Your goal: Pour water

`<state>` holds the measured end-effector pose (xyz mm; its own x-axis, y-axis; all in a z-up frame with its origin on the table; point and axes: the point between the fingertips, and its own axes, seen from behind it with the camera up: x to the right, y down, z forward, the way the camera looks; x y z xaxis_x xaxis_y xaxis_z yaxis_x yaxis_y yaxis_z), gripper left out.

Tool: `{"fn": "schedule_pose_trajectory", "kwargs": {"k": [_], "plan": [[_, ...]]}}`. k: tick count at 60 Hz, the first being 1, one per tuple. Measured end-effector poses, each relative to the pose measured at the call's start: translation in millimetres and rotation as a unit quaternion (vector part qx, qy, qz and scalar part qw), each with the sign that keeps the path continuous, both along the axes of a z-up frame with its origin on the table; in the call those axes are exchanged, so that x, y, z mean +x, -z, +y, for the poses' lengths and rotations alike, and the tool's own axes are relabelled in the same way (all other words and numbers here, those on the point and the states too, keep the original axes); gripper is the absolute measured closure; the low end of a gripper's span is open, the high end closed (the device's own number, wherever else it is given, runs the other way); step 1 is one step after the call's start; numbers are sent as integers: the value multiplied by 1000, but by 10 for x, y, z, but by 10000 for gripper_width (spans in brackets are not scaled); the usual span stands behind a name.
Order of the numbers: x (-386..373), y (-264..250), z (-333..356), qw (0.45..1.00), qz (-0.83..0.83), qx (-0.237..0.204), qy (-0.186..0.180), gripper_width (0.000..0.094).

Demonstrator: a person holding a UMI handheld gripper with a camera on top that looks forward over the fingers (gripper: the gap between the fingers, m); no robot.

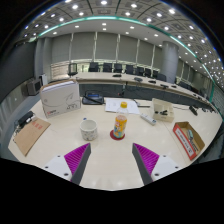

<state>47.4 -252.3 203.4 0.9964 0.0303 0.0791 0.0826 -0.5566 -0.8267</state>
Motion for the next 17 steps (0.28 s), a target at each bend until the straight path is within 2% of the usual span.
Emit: {"fn": "schedule_pose_trajectory", "kwargs": {"k": [7,17], "plan": [[-101,-76,-151,1000,-1,6,-6,77],[-49,-163,-247,1000,-10,12,11,78]]}}
